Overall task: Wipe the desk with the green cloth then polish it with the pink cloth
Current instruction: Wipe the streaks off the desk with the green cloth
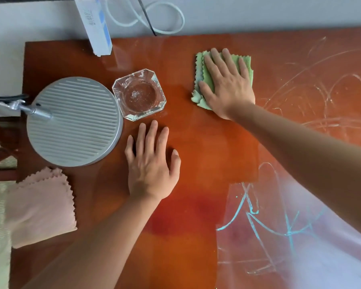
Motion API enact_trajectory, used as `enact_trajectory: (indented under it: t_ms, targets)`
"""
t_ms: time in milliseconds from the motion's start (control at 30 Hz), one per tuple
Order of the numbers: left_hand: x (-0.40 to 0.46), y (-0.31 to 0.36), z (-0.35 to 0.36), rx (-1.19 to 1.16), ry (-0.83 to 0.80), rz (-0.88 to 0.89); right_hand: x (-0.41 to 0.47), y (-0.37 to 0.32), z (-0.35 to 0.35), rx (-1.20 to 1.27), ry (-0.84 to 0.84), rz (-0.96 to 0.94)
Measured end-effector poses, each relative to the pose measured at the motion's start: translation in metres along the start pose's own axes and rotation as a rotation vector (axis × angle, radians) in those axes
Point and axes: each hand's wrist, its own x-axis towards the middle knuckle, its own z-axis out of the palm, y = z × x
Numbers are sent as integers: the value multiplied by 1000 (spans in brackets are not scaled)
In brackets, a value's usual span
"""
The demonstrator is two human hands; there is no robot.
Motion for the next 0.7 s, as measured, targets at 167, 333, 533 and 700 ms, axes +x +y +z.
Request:
enact_trajectory:
  t_ms: [167,333,533,700]
  targets:
    - [0,0,-1,-5,-22,-3,-56,-16,7,23,17,19]
    - [0,2,-1,1,-27,0,-200,-48,28,52,33,6]
    - [-1,1,0,15,-46,2,-231,-49,34,-11,-37,-71]
    - [-2,1,0,-2,-31,9,-169,-36,25,-12,-24,-16]
